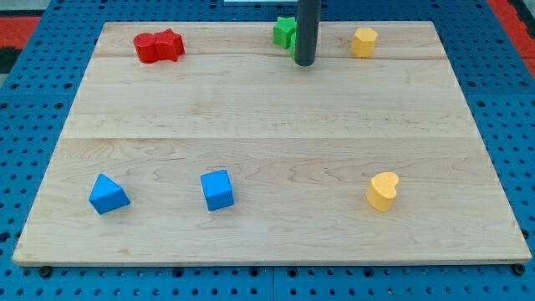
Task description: Move robot arm left side of the blue triangle
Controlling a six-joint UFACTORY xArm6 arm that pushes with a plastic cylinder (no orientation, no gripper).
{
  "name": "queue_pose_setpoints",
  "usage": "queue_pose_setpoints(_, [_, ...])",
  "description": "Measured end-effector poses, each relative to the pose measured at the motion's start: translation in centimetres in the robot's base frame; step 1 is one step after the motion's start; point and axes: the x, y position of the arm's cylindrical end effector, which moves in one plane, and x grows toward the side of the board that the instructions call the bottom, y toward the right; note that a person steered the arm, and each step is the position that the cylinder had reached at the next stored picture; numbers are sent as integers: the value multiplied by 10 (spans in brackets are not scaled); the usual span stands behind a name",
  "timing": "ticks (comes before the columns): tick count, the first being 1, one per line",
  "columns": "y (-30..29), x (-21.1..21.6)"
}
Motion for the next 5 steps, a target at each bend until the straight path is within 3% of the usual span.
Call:
queue_pose_setpoints(2, [0,-12])
queue_pose_setpoints(3, [9,40])
queue_pose_setpoints(5, [-2,206])
